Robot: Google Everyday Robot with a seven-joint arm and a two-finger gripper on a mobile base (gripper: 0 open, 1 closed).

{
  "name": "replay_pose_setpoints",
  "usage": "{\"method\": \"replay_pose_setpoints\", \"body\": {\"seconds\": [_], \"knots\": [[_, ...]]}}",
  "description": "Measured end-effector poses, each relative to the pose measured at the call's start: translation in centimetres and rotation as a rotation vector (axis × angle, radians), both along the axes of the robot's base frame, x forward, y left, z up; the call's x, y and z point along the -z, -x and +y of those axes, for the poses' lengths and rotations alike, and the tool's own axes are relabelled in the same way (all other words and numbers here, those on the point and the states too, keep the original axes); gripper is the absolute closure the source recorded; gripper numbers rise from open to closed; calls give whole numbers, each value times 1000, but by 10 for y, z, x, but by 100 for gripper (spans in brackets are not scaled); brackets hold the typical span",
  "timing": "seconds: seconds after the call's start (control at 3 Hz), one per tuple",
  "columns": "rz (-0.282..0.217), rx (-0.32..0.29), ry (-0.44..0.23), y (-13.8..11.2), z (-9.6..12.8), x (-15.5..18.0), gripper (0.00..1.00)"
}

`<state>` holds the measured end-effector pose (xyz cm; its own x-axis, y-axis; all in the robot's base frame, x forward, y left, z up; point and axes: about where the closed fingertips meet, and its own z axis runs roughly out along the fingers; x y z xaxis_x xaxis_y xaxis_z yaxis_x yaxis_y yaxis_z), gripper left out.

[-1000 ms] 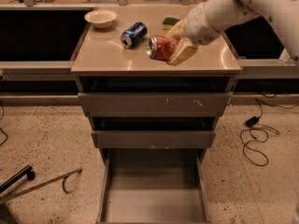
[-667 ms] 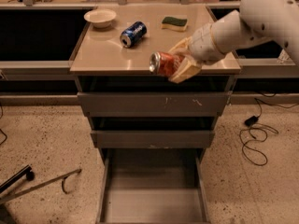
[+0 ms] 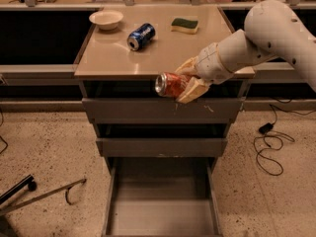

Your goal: Place coke can into bottom drawer

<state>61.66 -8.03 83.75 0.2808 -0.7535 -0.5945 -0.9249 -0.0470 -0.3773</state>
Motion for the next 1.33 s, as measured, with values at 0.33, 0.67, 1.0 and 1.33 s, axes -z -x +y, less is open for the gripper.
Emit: {"method": "replay_pose_setpoints", "body": {"seconds": [0.33,0.67,1.0,1.33], "knots": [[32,-48,-36,16,0,32,100],[66,-19,-55,41,-13,94,100],[147,30,-84,67,-9,194,100],[265,58,-73,91,19,302,100]]}}
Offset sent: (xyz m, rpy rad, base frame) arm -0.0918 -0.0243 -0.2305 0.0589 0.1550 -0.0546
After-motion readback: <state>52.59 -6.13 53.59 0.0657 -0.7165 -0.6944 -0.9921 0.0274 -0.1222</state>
